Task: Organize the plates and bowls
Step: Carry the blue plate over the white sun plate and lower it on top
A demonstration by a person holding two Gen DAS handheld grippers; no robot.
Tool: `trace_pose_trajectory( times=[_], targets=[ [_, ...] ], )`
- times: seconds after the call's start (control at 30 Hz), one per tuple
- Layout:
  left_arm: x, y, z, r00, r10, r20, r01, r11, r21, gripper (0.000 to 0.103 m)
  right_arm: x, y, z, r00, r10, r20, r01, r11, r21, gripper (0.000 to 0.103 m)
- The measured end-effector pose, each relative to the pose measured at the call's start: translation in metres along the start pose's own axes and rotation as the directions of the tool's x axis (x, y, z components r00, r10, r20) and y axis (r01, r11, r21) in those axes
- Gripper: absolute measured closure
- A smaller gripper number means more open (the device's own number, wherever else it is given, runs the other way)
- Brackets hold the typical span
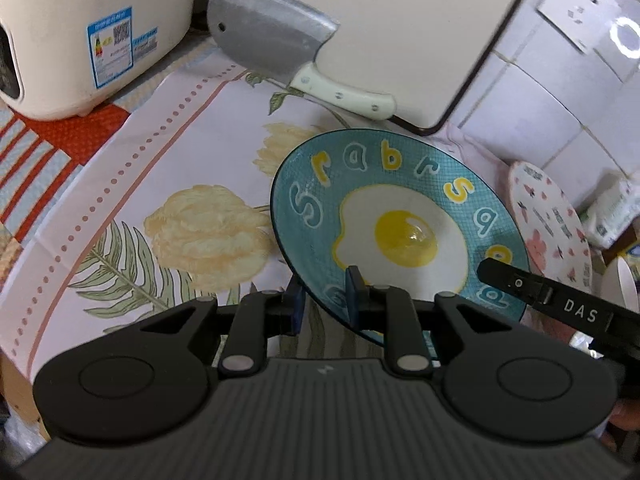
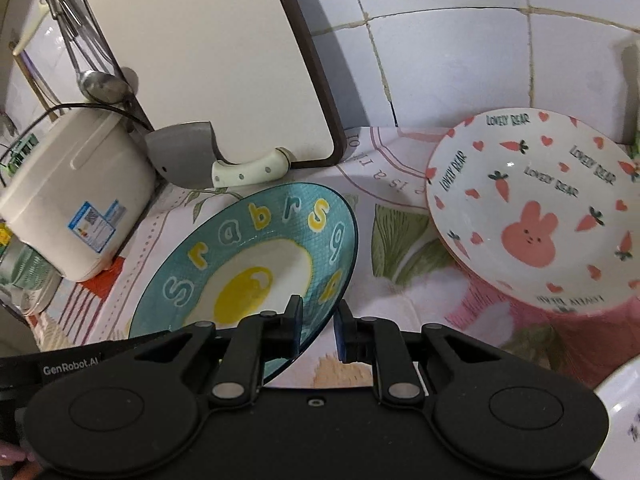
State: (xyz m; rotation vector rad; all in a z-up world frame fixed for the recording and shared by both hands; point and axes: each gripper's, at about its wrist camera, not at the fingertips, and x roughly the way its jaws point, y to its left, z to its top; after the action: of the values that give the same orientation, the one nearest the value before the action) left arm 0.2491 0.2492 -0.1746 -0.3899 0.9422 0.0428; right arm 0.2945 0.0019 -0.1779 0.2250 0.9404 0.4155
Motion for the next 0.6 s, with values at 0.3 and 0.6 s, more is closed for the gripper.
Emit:
trace_pose_trajectory(
  times=[0.3,0.6],
  targets=[
    [-0.049,-0.036,-0.016,0.999,-0.025,-0.042,0.03,0.99,0.141,0.084,-0.062,-0.008,-0.021,1.0,0.0,-0.022,0.001,0.999,0.052,0.081],
    [-0.095,-0.074,-0.043,0.996,-0.046,-0.072,0.059,0.98,0.191,0.084,-0.132,-0.02,-0.05,1.0,-0.011,0.004,0.01,0.996,0.089,0.081]
  ],
)
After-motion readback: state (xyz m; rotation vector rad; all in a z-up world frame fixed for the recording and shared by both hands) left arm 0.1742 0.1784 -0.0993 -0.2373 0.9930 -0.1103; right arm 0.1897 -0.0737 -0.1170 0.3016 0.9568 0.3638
